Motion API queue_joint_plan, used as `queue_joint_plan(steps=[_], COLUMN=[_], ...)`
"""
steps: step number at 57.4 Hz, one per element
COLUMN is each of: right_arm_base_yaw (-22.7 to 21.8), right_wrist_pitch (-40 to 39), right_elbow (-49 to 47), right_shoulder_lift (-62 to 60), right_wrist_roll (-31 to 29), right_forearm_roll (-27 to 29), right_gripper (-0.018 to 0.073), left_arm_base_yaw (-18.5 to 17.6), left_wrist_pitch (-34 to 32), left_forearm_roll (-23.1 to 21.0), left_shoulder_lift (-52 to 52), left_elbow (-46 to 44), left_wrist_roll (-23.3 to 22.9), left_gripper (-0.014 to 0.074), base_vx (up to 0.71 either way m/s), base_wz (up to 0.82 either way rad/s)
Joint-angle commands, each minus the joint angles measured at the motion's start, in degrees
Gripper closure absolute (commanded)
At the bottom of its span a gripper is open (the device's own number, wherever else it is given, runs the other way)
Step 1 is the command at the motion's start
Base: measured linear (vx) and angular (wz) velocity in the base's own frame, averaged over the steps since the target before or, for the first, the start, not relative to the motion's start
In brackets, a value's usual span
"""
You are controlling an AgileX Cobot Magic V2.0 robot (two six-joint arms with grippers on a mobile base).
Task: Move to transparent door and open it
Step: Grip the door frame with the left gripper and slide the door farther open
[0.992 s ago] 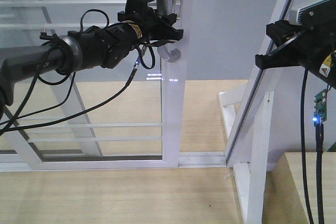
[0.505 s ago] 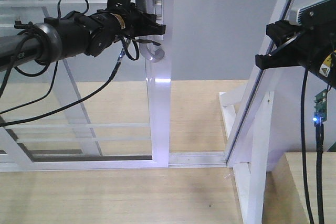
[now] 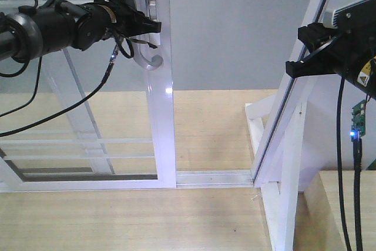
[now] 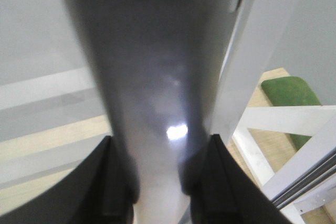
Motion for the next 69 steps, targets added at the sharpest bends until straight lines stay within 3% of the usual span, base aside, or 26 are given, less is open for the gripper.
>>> queue_joint_plan(steps=[1,38,69], right_arm_base_yaw=[-0.41,-0.41,-0.41], right_wrist_pitch=[-3.97,-4.10,-4.15], right_elbow=[-1.62,-1.62,-1.62], right_shoulder_lift=[-1.42,-1.42,-1.28], right_wrist_roll=[-0.67,-0.67,-0.53], right_forearm_roll=[0.63,0.63,0.63], right_gripper=[0.0565,0.0565,0.0565], left_arm_base_yaw=[2.19,8.04,16.30], left_wrist_pitch=[-7.87,-2.07,2.01], left_forearm_roll=[0.04,4.16,6.14], left_shoulder_lift=[-5.81,-10.09,-15.91], left_elbow=[-2.39,-2.34,-2.34], left_wrist_roll=[-0.22,-0.22,-0.22], left_gripper=[0.0599,0.0599,0.0599], base_vx=[0.00,0.00,0.00], base_wz=[0.00,0.00,0.00])
